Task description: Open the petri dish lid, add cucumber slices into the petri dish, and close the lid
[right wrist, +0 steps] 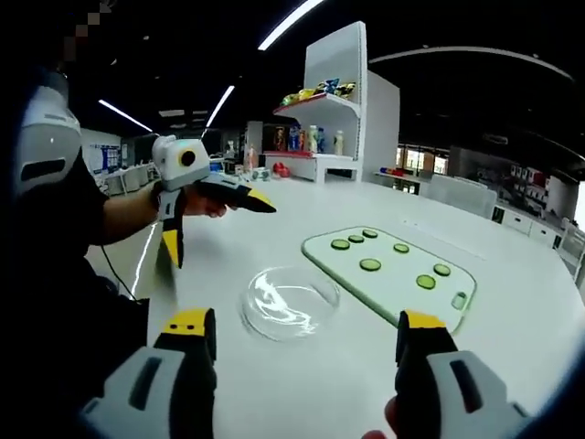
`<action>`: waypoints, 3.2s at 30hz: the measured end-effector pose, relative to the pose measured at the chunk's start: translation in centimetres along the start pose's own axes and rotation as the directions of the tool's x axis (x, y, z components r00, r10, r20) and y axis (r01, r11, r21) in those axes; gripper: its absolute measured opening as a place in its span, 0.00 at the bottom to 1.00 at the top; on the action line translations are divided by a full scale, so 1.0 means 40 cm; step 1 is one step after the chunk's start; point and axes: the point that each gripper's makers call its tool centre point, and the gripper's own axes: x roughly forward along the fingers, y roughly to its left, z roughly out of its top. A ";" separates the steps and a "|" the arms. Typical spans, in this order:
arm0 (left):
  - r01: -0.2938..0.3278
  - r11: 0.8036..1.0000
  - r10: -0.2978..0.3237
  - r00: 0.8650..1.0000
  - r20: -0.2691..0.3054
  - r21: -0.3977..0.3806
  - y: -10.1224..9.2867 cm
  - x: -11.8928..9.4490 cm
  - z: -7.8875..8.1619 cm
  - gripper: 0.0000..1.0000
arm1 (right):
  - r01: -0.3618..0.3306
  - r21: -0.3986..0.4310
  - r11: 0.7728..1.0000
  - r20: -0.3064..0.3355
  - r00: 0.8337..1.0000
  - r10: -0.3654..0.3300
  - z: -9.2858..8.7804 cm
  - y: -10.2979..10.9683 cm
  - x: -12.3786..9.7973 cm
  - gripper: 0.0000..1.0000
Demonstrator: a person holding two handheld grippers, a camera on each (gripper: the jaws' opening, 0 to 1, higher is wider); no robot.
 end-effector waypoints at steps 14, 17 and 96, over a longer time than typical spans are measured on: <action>0.138 0.990 -0.138 0.990 0.031 0.019 -0.024 0.074 -0.017 0.90 | -0.197 -0.078 0.977 0.041 0.979 0.201 -0.018 0.028 0.074 0.76; 0.199 0.980 -0.198 0.979 0.048 -0.004 -0.030 0.082 -0.026 0.88 | -0.244 -0.079 0.967 0.044 0.968 0.248 -0.024 0.029 0.086 0.75; 0.162 0.973 -0.157 0.987 0.046 -0.163 0.106 0.063 -0.048 0.62 | -0.360 -0.061 0.931 -0.014 0.933 0.360 0.046 0.080 0.244 0.55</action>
